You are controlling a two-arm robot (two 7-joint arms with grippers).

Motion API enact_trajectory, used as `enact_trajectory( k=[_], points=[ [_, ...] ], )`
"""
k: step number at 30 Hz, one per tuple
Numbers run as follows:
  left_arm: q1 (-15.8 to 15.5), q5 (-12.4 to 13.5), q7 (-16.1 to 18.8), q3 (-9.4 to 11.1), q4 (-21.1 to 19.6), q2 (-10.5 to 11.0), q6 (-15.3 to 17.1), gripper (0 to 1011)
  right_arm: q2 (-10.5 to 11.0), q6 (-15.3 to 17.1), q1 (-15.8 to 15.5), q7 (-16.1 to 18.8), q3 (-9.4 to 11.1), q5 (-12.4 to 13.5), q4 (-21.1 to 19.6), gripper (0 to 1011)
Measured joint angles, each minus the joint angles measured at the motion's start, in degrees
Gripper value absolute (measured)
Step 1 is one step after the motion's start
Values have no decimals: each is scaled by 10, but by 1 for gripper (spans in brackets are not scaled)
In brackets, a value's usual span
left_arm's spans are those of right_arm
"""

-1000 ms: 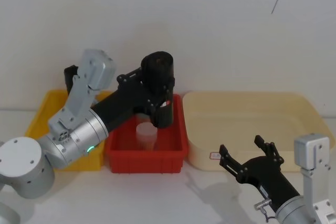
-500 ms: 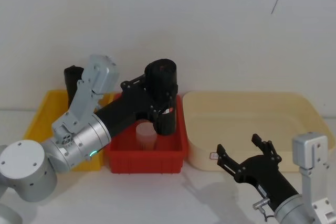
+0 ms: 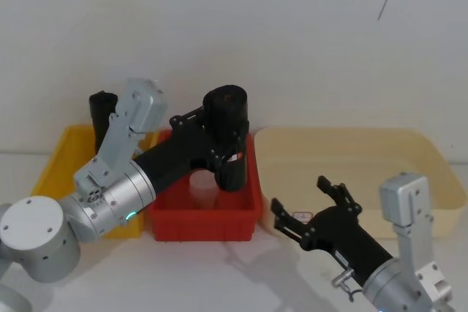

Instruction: Pick up the garbage bag with the one hand and transfer it to the other hand.

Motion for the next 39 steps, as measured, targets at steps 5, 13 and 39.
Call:
enact_trajectory(
  k=[5,13,39],
  points=[
    [0,0,0,0,0,0,0,464,-4,-6,22,26,-14,0,19,1000],
    [0,-1,-1,1,1,0,1,464,-15,-17,49,51,-27,-3,49,1000],
    [0,-1,-1,1,1,0,1,464,-49,-40,109,86,-44,-11,124,1000]
  ],
)
